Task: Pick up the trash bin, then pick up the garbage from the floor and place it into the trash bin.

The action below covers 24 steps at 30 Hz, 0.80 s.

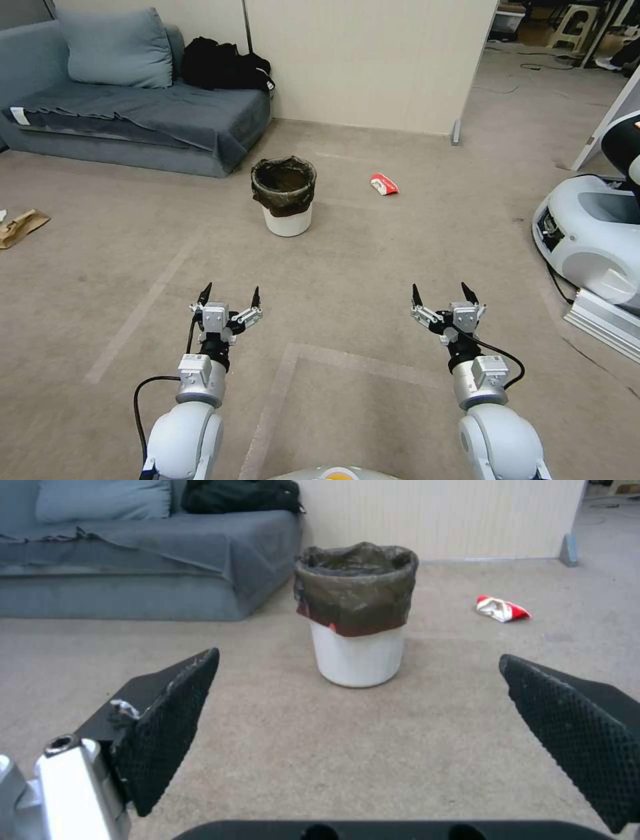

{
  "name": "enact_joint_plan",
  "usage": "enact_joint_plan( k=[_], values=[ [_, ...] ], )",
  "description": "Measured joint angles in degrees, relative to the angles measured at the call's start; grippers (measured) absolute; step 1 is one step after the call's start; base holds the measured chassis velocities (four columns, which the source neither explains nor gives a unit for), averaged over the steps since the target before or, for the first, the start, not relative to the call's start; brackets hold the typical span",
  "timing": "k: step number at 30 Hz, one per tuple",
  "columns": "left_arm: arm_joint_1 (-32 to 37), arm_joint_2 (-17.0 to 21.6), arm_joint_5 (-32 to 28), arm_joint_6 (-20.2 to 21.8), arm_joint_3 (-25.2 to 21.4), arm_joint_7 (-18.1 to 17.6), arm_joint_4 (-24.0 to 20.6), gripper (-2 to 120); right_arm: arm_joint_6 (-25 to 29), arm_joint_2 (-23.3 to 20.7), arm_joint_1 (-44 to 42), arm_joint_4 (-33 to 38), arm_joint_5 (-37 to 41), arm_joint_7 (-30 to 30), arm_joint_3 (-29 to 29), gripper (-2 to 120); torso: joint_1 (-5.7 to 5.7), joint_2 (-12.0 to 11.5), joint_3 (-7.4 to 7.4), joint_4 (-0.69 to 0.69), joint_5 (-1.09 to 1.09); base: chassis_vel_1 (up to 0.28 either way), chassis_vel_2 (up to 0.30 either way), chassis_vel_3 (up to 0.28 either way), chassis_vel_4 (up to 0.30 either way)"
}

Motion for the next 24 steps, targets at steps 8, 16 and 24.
enact_joint_plan(
  k=[8, 16, 24],
  values=[
    [0.0, 0.0, 0.0, 0.0, 0.0, 0.0, 0.0, 100, 0.0, 0.0, 0.0, 0.0, 0.0, 0.0, 0.0, 100, 0.00, 0.0, 0.00, 0.00, 0.00, 0.000, 0.000, 0.000, 0.000],
    [1.7, 0.0, 1.8, 4.0, 1.1, -2.9, -4.7, 100, 0.6, 0.9, -2.4, 3.0, -1.7, 0.3, 0.3, 100, 0.00, 0.0, 0.00, 0.01, 0.03, 0.000, 0.000, 0.000, 0.000],
    [6.9, -0.3, 7.1, 16.1, 4.4, -11.6, -18.4, 100, 4.2, 5.2, -13.8, 17.0, -10.1, 2.6, 1.8, 100, -0.01, 0.0, -0.01, 0.00, 0.03, 0.000, 0.000, 0.000, 0.000]
  ],
)
